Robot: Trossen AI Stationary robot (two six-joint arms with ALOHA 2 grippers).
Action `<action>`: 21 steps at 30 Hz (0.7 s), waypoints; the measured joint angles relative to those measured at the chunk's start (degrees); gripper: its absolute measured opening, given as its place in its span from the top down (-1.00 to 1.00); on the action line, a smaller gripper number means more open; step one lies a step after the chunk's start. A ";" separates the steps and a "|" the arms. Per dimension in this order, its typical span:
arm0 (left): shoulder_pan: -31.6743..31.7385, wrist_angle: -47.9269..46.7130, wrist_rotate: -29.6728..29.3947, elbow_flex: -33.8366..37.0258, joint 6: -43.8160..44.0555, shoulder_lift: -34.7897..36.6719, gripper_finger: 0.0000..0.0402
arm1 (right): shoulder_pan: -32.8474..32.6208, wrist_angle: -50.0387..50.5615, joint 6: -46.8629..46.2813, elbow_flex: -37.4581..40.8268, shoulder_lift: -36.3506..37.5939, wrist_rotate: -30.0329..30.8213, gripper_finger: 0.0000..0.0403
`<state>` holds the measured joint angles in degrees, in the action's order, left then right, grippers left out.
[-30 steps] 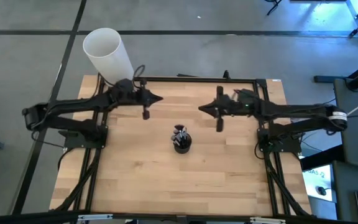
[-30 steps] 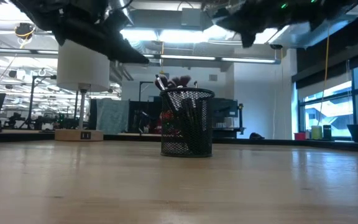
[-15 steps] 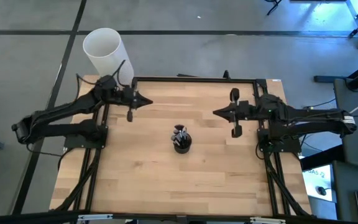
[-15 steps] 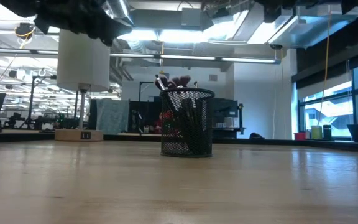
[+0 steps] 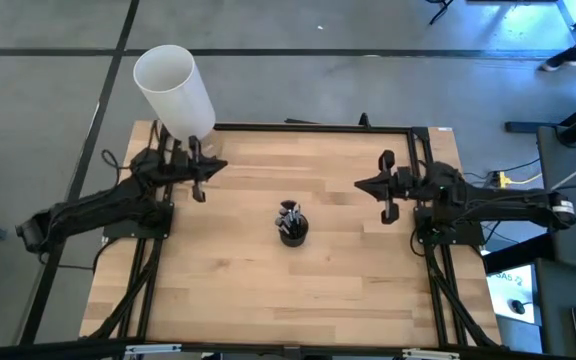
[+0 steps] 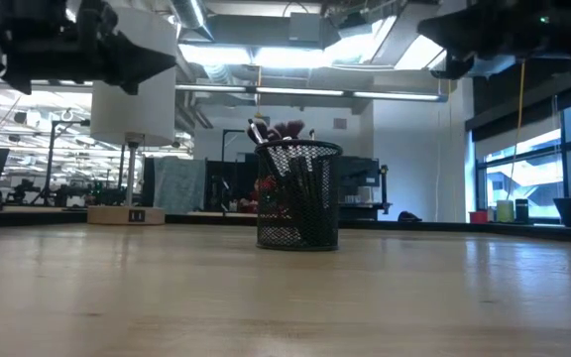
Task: Pick & Place Makeup Brushes
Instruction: Return to home position
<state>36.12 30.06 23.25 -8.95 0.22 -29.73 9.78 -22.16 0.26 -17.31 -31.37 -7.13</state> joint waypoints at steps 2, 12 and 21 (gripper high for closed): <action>1.52 -0.39 0.52 0.56 0.97 2.40 0.99 | 0.84 3.43 -0.92 0.01 2.80 -1.19 1.00; 6.42 -8.96 4.95 0.81 3.24 9.12 0.99 | 0.33 7.38 -4.80 1.93 7.54 -3.02 1.00; 6.38 -11.05 5.27 0.85 5.23 12.08 0.97 | -1.29 -6.43 -7.12 12.27 8.11 -3.08 1.00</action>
<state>42.50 19.01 28.52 -8.10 5.45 -17.65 8.49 -28.60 -6.85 -5.04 -23.26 -10.22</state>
